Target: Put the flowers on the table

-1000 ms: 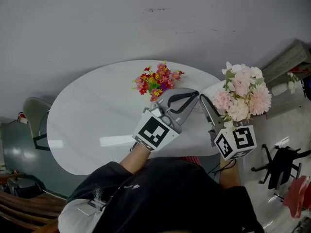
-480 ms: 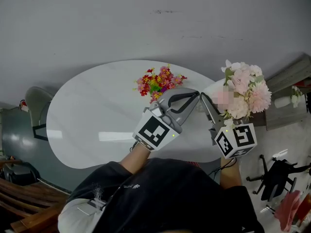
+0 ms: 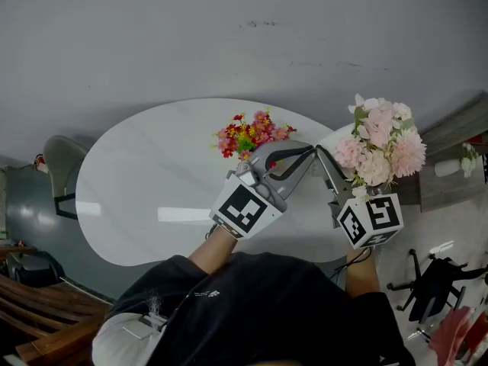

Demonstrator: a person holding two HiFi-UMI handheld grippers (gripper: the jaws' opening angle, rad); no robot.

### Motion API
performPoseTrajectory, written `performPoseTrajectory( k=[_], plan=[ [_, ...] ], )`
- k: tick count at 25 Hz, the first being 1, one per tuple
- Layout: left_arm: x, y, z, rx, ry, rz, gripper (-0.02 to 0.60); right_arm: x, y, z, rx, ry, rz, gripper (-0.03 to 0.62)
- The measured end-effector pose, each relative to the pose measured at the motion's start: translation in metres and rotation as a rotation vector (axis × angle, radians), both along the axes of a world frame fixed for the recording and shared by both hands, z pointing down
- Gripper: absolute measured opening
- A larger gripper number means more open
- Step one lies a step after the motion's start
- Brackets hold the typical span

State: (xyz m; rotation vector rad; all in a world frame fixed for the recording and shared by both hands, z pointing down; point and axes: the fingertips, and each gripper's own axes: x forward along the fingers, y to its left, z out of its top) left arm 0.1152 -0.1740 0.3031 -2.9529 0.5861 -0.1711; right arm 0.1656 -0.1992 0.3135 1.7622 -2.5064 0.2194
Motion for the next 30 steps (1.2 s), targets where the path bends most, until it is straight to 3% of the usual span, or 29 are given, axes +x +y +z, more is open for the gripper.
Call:
performPoseTrajectory(
  k=[18, 30],
  plan=[
    [-0.002, 0.002, 0.002, 0.01, -0.004, -0.055, -0.002, 0.001, -0.005, 0.002, 0.015, 0.003, -0.036, 0.367],
    [-0.014, -0.085, 0.032, -0.059, -0.024, -0.107, -0.002, -0.009, -0.099, 0.036, -0.057, -0.004, -0.078, 0.367]
  ],
)
